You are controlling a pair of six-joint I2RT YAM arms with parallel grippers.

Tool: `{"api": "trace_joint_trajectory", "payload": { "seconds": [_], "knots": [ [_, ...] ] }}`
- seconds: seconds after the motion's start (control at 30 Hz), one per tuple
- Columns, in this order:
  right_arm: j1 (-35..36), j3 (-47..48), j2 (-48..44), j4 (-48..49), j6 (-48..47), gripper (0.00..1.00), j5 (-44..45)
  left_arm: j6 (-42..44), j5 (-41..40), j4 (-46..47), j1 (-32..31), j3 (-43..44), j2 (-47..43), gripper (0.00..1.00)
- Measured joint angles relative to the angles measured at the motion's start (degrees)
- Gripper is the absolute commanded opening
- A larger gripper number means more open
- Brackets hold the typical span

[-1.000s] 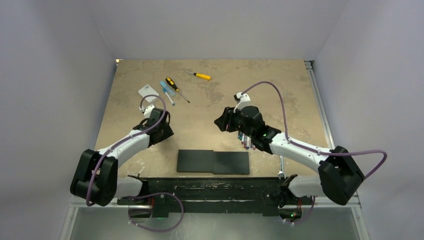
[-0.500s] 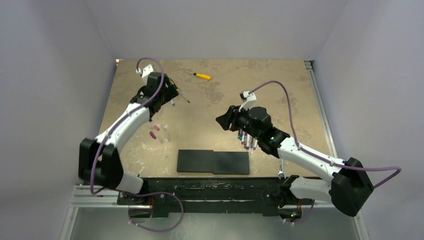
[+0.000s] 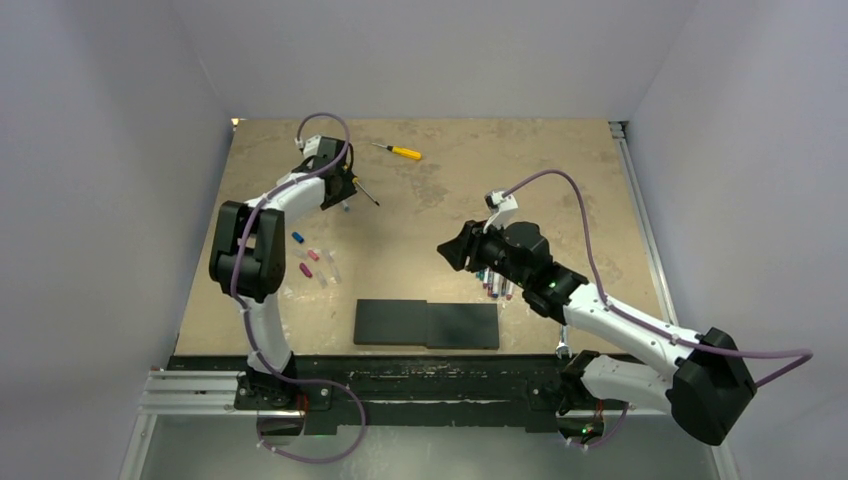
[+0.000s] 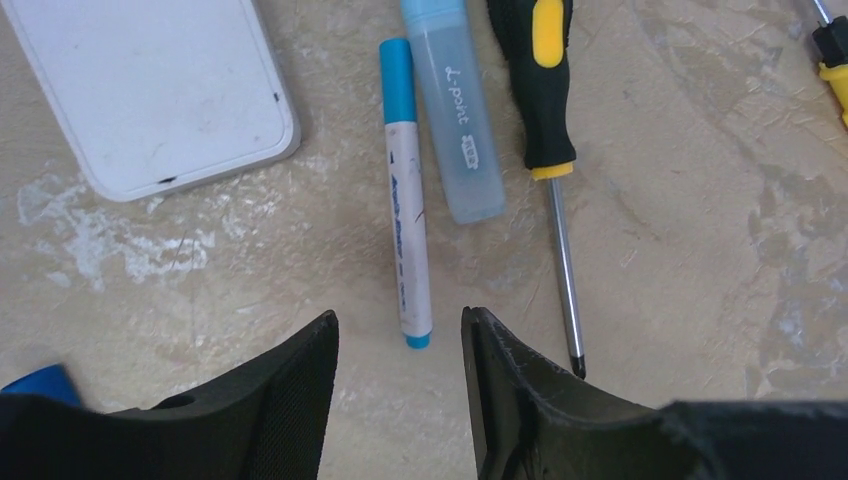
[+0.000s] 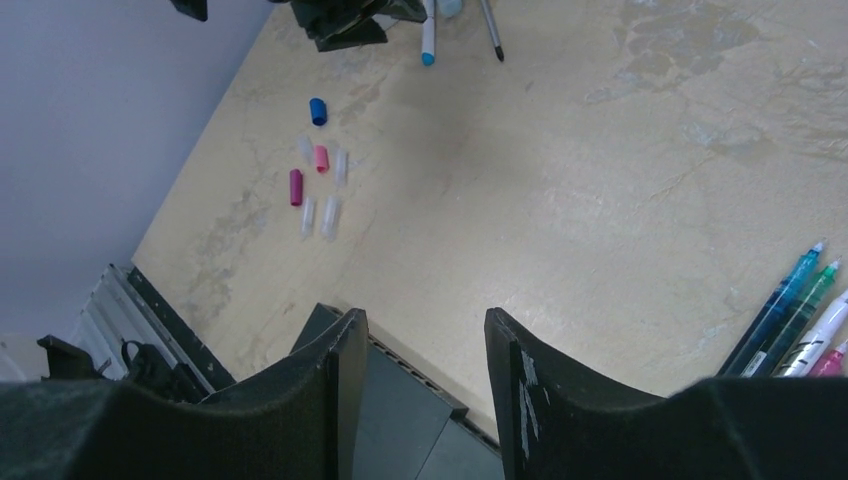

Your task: Open the pen caps

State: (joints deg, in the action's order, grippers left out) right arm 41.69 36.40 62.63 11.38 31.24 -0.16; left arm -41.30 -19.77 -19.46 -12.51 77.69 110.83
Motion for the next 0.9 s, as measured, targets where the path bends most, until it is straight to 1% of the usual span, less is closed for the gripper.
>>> {"api": "trace_joint_trajectory", "payload": {
  "seconds": [0.3,0.37,0.47,0.77,0.9],
  "knots": [
    [0.00,-0.33,-2.23,-1.36,-0.17,0.49,-1.95,0.66,0.00,0.48,0.07,3.96,5.60,0.47],
    [0.00,-0.35,-2.69,-1.38,-0.17,0.49,-2.16,0.68,-0.02,0.52,0.09,4.31,6.60,0.46],
    [0.00,-0.42,-3.04,-1.44,-0.17,0.49,-2.34,0.70,-0.02,0.50,0.09,4.31,7.37,0.41],
    [0.00,-0.42,-3.02,-1.75,-0.17,0.49,-2.32,1.95,0.00,0.94,0.13,3.98,7.48,0.20],
    [0.00,-0.44,-3.04,-1.99,-0.20,0.48,-1.90,1.97,0.00,3.21,0.17,2.73,7.34,0.06]
  ]
}}
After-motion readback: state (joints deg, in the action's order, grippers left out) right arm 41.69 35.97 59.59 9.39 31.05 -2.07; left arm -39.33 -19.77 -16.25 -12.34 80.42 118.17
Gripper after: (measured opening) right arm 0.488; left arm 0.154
